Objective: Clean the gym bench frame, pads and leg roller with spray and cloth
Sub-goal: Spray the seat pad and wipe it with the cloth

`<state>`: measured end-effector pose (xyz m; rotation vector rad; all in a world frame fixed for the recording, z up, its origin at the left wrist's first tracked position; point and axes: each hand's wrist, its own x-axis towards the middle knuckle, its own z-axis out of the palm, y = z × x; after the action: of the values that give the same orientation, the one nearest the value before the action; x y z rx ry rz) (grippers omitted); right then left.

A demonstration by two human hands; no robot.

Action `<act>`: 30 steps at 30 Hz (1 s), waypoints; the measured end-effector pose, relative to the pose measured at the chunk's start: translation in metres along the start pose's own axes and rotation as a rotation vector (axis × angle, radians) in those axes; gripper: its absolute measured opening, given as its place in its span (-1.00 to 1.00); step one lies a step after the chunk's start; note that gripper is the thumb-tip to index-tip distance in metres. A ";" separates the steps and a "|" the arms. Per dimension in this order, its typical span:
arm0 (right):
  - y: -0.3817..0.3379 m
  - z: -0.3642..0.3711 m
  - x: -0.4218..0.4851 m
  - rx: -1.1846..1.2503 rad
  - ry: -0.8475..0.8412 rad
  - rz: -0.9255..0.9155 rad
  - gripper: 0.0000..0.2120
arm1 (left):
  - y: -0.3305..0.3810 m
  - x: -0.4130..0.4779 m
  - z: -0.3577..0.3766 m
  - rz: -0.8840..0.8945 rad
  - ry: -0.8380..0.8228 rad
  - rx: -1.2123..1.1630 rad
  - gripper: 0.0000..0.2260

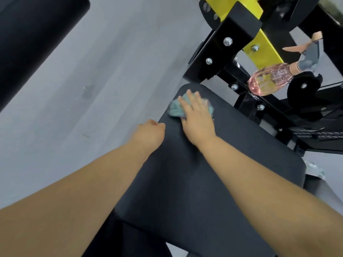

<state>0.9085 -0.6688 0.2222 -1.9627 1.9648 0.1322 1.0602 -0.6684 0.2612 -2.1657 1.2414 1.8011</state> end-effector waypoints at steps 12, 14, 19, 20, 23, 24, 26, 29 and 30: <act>-0.008 -0.080 -0.042 1.177 -0.049 0.272 -0.23 | 0.078 -0.011 0.027 0.023 -0.265 -0.781 -0.74; 0.010 -0.092 -0.043 1.283 -0.099 0.277 -0.40 | 0.088 -0.007 0.035 0.058 -0.210 -0.757 -0.86; 0.096 -0.109 -0.024 1.213 0.551 0.740 -0.69 | 0.117 0.000 0.055 0.123 -0.106 -0.615 -0.82; 0.116 -0.110 -0.018 1.219 0.614 0.820 -0.58 | 0.121 0.000 0.058 0.133 -0.114 -0.597 -0.81; 0.165 -0.108 0.003 1.202 0.573 0.917 -0.21 | 0.132 0.004 0.068 0.142 -0.130 -0.569 -0.84; 0.175 -0.107 0.010 1.193 0.545 0.894 -0.21 | 0.133 0.005 0.070 0.138 -0.134 -0.569 -0.86; 0.188 -0.108 0.022 1.171 0.536 0.814 -0.35 | 0.136 0.007 0.075 0.139 -0.134 -0.554 -0.88; 0.195 -0.107 0.036 1.067 0.591 0.732 -0.69 | 0.132 0.011 0.073 0.116 -0.129 -0.541 -0.89; 0.198 -0.109 0.043 1.046 0.608 0.720 -0.70 | 0.135 0.015 0.072 0.102 -0.116 -0.542 -0.90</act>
<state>0.6950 -0.7373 0.2734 -0.6122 2.2537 -1.1731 0.9208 -0.7301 0.2830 -2.2168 0.9310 2.5030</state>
